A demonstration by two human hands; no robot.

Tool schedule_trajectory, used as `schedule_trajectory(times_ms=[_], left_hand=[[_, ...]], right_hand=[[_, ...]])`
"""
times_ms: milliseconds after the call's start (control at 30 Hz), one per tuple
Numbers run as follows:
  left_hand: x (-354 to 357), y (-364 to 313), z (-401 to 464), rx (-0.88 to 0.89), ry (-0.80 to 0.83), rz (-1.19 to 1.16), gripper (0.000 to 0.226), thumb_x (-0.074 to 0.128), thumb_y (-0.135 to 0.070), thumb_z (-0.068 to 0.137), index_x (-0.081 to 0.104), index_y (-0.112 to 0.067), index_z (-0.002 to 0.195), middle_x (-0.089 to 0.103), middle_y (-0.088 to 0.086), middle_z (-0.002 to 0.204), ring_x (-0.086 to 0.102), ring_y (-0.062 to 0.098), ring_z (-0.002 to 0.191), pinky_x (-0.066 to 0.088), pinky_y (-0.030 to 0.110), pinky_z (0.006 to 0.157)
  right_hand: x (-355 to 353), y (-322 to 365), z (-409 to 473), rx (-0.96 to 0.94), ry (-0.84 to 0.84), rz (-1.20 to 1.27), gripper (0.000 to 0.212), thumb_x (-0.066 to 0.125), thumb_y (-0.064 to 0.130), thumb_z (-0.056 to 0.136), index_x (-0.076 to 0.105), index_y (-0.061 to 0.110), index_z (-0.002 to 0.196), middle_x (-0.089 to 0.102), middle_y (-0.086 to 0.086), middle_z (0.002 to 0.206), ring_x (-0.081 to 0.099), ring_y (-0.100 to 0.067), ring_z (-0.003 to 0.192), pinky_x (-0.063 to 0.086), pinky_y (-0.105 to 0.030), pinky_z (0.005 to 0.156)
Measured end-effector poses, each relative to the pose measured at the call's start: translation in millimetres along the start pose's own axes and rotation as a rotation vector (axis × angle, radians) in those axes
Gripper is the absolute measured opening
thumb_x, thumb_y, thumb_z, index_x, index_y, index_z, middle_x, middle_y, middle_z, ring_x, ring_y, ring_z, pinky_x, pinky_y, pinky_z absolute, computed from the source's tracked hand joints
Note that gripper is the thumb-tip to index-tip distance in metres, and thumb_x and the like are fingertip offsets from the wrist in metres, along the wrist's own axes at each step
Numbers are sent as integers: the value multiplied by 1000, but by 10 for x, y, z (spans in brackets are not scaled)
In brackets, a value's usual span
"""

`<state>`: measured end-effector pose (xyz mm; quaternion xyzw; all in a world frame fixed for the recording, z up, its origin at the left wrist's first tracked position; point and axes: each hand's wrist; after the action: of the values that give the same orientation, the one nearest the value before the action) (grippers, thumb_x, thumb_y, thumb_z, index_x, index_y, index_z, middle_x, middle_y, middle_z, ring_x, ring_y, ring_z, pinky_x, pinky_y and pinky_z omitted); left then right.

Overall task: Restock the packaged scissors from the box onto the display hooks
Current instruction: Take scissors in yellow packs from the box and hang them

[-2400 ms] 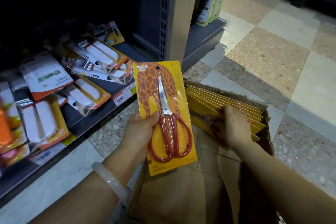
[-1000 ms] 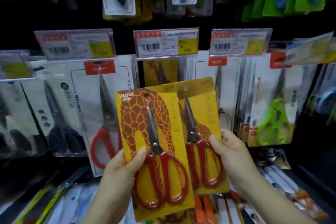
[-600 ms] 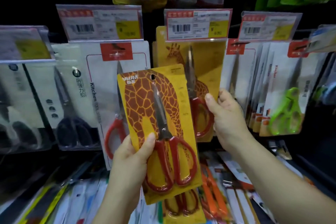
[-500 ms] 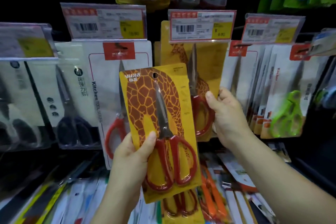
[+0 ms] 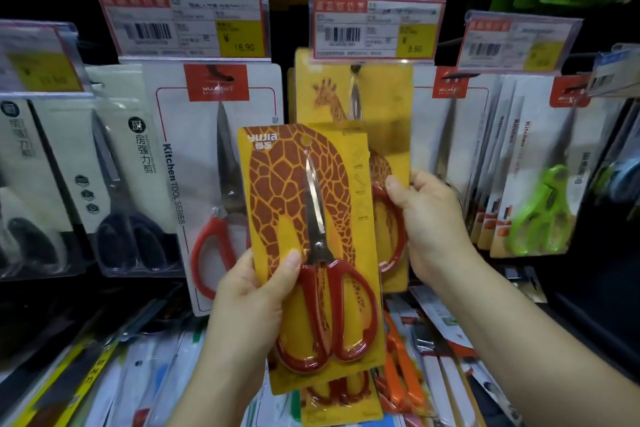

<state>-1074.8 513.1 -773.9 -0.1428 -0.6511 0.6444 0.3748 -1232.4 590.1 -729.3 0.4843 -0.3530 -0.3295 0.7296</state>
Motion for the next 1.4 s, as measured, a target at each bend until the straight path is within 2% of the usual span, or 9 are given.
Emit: schedule_trajectory(times_ms=[200, 367, 467, 533, 667, 900, 1033, 1233, 1400], left_hand=[[-17, 40, 20, -12, -24, -1, 16, 55, -15, 89, 65, -17, 101, 76, 7, 86, 73, 23, 75, 59, 31, 55], [-11, 68, 48, -16, -29, -3, 14, 56, -16, 89, 65, -17, 100, 76, 7, 85, 73, 23, 74, 58, 31, 54], [40, 114, 58, -25, -13, 2, 15, 55, -15, 90, 65, -17, 101, 76, 7, 85, 73, 23, 75, 58, 31, 55], [98, 144, 43, -39, 6, 14, 15, 55, -15, 91, 65, -16, 101, 76, 6, 84, 73, 22, 74, 58, 29, 54], [276, 99, 51, -4, 14, 91, 15, 52, -22, 93, 61, -16, 102, 75, 8, 91, 73, 22, 81, 60, 37, 67], [583, -403, 291, 128, -26, 211, 24, 46, -36, 95, 56, -15, 99, 69, 13, 100, 69, 30, 91, 57, 50, 80], [631, -497, 393, 109, -40, 241, 25, 44, -37, 96, 57, -17, 101, 69, 12, 103, 69, 27, 92, 55, 49, 84], [589, -373, 414, 50, -122, 167, 20, 48, -30, 96, 55, -16, 85, 65, 10, 85, 66, 31, 81, 54, 54, 83], [588, -341, 593, 91, -225, 237, 18, 53, -35, 91, 55, -18, 87, 68, 18, 103, 65, 42, 95, 53, 55, 84]], right_hand=[[169, -126, 342, 113, -6, -156, 10, 49, 20, 94, 59, 18, 93, 69, -12, 89, 67, -30, 85, 54, -53, 84], [184, -139, 220, -42, -28, -528, 40, 42, 46, 93, 53, 16, 117, 63, -6, 112, 61, -21, 103, 48, -34, 86], [13, -210, -254, -98, 62, -338, 49, 44, 53, 90, 56, 16, 121, 66, 1, 113, 62, -5, 104, 49, -27, 92], [-71, -277, -475, 30, 182, -197, 44, 47, 50, 86, 63, 18, 112, 72, -2, 103, 67, -13, 98, 54, -35, 89], [-153, -205, -495, 85, 92, 19, 16, 49, 16, 94, 65, 12, 97, 74, -10, 90, 70, -25, 84, 58, -38, 77], [-115, 298, -119, -94, 47, 1, 15, 48, 17, 96, 60, 11, 100, 71, -8, 88, 69, -18, 75, 59, -39, 74], [-19, 374, -53, -81, 5, -37, 16, 47, 17, 97, 61, 15, 89, 69, -14, 94, 66, -28, 90, 53, -52, 88], [19, 268, -94, -48, -9, -57, 20, 49, 18, 96, 61, 14, 81, 63, -31, 104, 63, -46, 93, 48, -64, 83], [90, 158, 156, -38, -50, -152, 14, 52, 22, 93, 58, 16, 81, 64, -19, 88, 61, -31, 80, 49, -57, 84]])
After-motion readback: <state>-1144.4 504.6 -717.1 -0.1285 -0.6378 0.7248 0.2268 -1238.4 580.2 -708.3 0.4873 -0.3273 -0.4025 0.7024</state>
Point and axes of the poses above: each hand's wrist, its own z-axis towards the middle knuckle, its own x-axis out of the palm, y = z × x
